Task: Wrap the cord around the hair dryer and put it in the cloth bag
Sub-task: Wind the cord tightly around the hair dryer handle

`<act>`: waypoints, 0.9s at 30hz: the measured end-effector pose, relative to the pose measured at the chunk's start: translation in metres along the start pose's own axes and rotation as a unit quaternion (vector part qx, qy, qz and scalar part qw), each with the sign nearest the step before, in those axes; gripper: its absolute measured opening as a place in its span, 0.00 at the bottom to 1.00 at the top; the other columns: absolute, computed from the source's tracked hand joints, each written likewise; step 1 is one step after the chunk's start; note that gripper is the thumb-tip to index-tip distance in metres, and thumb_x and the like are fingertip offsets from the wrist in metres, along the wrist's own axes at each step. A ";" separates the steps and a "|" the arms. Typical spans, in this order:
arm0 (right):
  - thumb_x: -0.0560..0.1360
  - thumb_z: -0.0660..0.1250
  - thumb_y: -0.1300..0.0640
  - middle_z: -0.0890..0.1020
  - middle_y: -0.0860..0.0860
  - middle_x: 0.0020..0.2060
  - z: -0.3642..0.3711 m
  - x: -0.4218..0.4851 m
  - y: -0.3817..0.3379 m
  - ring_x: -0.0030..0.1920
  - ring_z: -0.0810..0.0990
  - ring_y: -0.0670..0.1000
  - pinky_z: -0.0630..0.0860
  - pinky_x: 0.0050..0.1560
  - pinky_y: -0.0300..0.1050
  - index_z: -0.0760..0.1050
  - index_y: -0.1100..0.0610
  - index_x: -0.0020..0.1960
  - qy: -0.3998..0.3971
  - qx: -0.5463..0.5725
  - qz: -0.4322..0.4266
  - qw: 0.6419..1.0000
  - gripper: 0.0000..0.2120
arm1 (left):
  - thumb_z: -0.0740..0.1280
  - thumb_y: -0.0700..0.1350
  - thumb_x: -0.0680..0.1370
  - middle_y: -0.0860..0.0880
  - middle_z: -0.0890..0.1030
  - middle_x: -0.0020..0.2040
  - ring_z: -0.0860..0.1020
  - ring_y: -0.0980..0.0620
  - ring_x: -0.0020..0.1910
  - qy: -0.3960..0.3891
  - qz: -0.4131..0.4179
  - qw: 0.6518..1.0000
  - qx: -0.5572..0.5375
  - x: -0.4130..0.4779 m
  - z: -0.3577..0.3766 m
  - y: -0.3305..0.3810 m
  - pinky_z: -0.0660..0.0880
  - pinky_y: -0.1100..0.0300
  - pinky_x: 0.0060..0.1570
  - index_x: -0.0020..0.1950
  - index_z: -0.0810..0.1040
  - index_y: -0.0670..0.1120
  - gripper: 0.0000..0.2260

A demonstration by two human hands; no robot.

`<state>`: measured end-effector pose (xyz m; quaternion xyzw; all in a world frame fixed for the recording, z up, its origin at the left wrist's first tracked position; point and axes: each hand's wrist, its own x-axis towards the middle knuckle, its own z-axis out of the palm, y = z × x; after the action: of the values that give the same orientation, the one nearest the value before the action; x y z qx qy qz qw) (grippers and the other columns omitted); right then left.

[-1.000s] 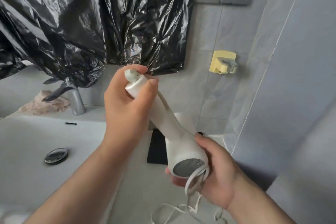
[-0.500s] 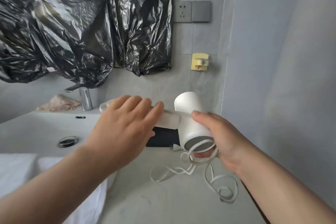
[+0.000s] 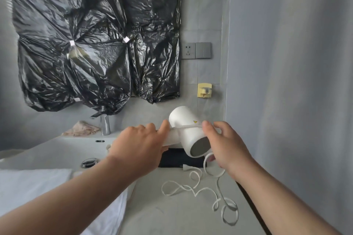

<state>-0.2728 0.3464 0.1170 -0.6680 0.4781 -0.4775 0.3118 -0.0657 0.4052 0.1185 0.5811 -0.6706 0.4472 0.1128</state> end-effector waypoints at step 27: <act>0.66 0.74 0.37 0.80 0.59 0.36 0.023 0.001 0.024 0.22 0.65 0.44 0.59 0.22 0.36 0.79 0.55 0.51 -0.198 0.266 -0.052 0.942 0.24 | 0.79 0.48 0.67 0.42 0.73 0.32 0.73 0.47 0.26 -0.251 -0.183 0.060 -0.949 -0.028 -0.012 0.038 0.73 0.59 0.27 0.61 0.80 0.40 0.25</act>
<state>-0.2598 0.3358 0.0883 -0.6658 0.2270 -0.4606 0.5414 -0.0949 0.4301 0.0886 0.1629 -0.3861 -0.7757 0.4719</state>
